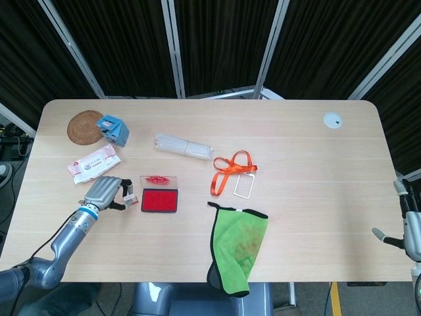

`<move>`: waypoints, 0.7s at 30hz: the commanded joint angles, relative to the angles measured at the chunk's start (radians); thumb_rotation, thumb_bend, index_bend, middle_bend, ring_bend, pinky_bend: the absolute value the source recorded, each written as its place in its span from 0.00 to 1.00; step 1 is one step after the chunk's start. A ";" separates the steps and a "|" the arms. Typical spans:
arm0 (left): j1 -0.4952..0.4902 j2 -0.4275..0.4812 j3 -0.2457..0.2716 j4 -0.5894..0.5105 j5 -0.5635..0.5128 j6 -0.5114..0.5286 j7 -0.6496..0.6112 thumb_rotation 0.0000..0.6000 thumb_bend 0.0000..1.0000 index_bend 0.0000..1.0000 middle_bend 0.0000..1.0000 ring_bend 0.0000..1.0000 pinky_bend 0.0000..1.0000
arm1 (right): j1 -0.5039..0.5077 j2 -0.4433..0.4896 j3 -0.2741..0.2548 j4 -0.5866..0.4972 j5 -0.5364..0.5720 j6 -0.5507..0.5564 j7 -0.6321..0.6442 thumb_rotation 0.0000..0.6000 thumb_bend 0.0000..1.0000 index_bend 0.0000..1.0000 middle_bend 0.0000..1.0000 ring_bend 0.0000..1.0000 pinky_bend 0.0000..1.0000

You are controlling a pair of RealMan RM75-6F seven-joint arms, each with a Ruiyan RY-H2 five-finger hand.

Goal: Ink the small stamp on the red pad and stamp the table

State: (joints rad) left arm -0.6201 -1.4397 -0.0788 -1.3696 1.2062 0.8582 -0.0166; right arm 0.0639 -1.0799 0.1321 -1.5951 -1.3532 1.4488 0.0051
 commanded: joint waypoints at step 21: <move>0.029 -0.084 0.020 0.127 0.007 -0.025 -0.037 1.00 0.36 0.50 0.49 0.85 0.89 | 0.002 -0.002 0.000 0.004 0.009 -0.010 -0.004 1.00 0.00 0.00 0.00 0.00 0.00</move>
State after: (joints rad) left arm -0.5913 -1.5233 -0.0588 -1.2432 1.2138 0.8337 -0.0544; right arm 0.0664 -1.0819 0.1316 -1.5909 -1.3445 1.4388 0.0014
